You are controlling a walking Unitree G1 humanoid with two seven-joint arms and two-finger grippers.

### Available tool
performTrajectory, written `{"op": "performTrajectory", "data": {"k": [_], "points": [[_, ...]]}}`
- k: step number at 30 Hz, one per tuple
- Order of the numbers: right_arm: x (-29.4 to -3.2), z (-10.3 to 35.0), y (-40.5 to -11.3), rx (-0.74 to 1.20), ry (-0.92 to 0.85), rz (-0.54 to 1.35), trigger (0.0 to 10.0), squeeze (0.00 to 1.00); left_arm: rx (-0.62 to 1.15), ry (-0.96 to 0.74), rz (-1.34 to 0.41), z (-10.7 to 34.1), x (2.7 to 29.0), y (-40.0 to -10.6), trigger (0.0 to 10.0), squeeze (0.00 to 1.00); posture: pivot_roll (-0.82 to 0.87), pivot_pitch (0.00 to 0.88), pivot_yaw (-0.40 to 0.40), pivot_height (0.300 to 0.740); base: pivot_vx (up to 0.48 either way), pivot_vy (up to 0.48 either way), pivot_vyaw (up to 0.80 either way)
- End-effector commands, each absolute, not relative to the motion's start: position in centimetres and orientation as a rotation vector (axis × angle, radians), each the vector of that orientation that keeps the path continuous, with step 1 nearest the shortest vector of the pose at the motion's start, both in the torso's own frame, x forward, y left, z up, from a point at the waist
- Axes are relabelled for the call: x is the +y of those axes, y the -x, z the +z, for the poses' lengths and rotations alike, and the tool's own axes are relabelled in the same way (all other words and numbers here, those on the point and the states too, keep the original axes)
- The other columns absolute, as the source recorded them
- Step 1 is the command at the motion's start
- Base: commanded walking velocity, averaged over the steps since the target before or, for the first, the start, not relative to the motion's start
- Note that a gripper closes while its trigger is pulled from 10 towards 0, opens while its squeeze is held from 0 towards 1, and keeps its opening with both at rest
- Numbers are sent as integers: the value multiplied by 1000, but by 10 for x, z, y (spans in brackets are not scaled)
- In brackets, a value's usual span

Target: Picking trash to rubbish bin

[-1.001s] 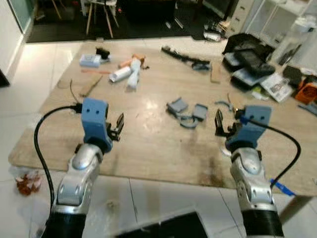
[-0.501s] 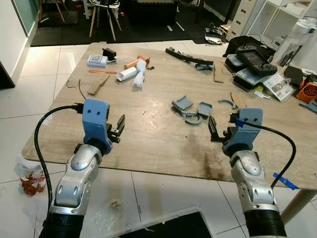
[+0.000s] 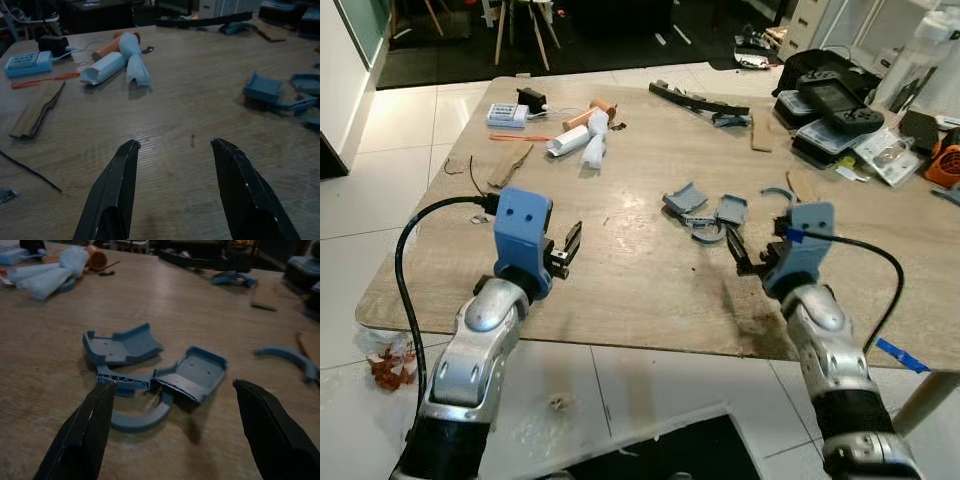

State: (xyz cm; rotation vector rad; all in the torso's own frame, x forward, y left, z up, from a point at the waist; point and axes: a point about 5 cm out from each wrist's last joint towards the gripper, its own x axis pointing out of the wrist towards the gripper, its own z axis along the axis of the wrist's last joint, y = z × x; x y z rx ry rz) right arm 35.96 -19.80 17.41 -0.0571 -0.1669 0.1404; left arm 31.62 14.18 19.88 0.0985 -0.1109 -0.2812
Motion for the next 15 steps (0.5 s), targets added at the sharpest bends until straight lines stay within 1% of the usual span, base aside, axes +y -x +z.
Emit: {"op": "performTrajectory", "data": {"k": [1, 2, 3, 4, 7, 8, 9, 11, 12, 13, 15], "points": [[-204, 170, -360, -151, 67, 133, 10000, 592, -97, -115, -280, 197, 145, -316, 10000, 0, -4, 260, 4, 740, 0, 0, 0], [-204, 172, -363, -157, 74, 139, 10000, 592, -103, -112, -276, 199, 145, -317, 10000, 0, -3, 263, 5, 740, 0, 0, 0], [-205, 175, -366, -165, 87, 152, 10000, 0, -114, -107, -274, 201, 145, -317, 10000, 0, 1, 272, 9, 740, 0, 0, 0], [-205, 180, -370, -178, 109, 166, 10000, 0, -126, -96, -285, 204, 144, -317, 10000, 0, 3, 277, 13, 740, 0, 0, 0], [-208, 189, -377, -196, 152, 182, 10000, 0, -153, -76, -415, 208, 131, -310, 10000, 0, 9, 288, 17, 740, 0, 0, 0], [-208, 189, -377, -196, 152, 182, 10000, 0, -153, -76, -415, 208, 131, -310, 10000, 0, 9, 288, 17, 740, 0, 0, 0], [-208, 194, -380, -209, 179, 195, 10000, 0, -170, -58, -483, 211, 124, -306, 10000, 0, 11, 290, 18, 740, 0, 0, 0], [-208, 194, -380, -209, 179, 195, 10000, 0, -170, -58, -483, 211, 124, -306, 10000, 0, 11, 290, 18, 740, 0, 0, 0], [-208, 197, -382, -217, 192, 202, 10000, 0, -178, -46, -513, 213, 121, -304, 10000, 0, 11, 290, 18, 740, 0, 0, 0], [-208, 202, -384, -225, 219, 217, 10000, 0, -198, -22, -582, 217, 112, -299, 10000, 0, 15, 296, 19, 740, 0, 0, 0], [-209, 203, -385, -220, 228, 219, 10000, 0, -201, -18, -609, 218, 109, -297, 10000, 0, 16, 297, 18, 740, 0, 0, 0]]}}
